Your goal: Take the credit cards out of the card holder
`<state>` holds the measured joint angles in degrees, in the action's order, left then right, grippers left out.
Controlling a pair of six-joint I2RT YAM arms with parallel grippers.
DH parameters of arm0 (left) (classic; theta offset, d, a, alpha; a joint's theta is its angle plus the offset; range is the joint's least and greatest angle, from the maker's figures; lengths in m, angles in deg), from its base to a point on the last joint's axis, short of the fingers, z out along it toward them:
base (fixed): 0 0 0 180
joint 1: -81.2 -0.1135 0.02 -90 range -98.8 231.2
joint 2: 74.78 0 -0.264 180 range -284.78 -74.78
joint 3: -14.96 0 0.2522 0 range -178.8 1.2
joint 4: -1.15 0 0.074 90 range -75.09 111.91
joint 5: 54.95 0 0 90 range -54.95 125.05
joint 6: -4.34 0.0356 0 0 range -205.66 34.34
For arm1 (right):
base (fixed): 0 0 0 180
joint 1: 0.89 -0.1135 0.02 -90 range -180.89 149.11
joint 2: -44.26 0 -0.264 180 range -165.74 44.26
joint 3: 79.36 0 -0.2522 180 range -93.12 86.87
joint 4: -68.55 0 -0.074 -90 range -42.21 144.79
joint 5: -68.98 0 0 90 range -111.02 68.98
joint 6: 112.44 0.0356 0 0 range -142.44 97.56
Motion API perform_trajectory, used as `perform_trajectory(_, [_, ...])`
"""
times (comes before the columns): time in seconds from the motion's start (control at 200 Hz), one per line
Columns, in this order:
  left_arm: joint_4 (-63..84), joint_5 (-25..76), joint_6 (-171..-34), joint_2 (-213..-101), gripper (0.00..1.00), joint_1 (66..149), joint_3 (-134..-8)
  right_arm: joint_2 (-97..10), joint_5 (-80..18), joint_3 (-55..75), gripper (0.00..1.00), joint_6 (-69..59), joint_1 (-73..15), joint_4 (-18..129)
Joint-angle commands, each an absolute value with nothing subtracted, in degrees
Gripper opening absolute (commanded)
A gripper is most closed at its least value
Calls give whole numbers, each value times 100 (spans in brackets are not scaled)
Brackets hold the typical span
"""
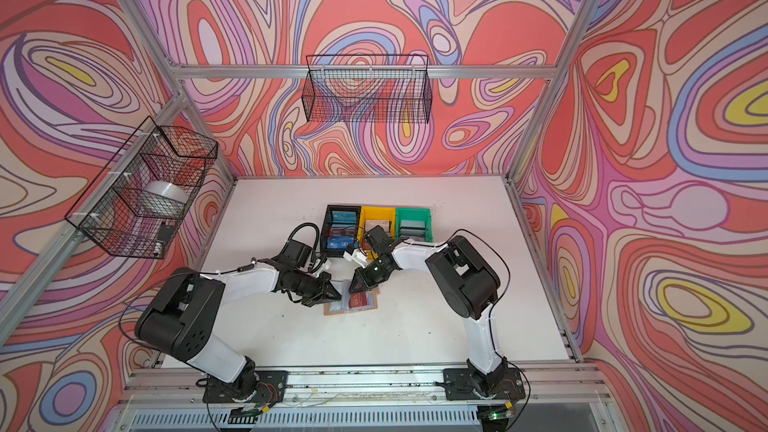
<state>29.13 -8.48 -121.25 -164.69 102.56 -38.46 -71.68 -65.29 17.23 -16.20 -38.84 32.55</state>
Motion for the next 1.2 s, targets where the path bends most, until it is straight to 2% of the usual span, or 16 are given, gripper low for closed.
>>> perform_trajectory(0.0, [3544,-664,-11896,-16124,0,10156,-4033,-7382,-6523,1607,13,-1699,-3939,3102])
perform_trajectory(0.15, [3578,-792,-11984,-15820,0,10122,-4040,-7424,-6496,1612,13,-1622,-3961,3167])
perform_trajectory(0.28, [2882,-1048,-12433,-15713,0,10134,-3761,-7452,-6505,1605,13,-1593,-3965,3168])
perform_trajectory(0.616, [1516,-1153,-13207,-16410,0,10571,-3554,-7545,-6531,1516,13,-1601,-3976,3117])
perform_trajectory(1.192, [2468,-758,-12596,-17151,0,10598,-3649,-6681,-6012,2003,13,-1610,-3852,3125])
